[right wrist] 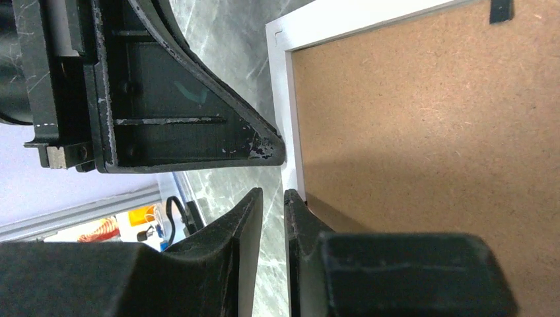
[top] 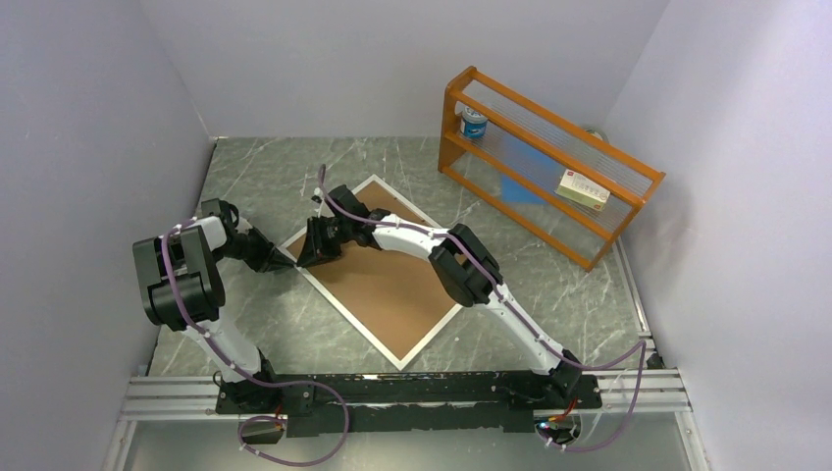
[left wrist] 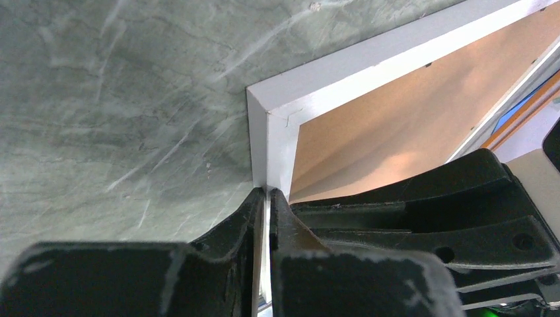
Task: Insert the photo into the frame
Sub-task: Install the photo frame at the center of the board.
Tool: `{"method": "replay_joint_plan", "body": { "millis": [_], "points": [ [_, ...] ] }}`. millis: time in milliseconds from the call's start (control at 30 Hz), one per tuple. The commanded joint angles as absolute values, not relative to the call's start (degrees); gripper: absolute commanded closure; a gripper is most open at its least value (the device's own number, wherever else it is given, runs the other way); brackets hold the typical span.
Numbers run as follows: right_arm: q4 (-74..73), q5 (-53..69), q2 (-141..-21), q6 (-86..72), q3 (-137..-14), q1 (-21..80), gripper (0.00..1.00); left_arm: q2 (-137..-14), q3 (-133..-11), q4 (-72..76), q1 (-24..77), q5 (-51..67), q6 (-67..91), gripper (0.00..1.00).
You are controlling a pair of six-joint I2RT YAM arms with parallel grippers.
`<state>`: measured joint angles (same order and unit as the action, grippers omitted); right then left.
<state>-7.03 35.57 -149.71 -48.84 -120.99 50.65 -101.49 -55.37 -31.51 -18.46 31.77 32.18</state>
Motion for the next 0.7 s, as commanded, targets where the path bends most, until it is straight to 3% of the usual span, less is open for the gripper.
{"method": "replay_joint_plan", "body": {
  "millis": [0,667],
  "points": [
    [-16.6,31.5,-151.9,-44.8,-123.2,49.1,0.77,-103.5,-54.1,-34.5,-16.8,25.8,30.8,0.98],
    [-25.3,25.2,-154.5,-44.0,-121.0,45.1,0.56,-104.2,-55.0,-35.8,-16.8,25.4,30.3,0.97]
  ]
}}
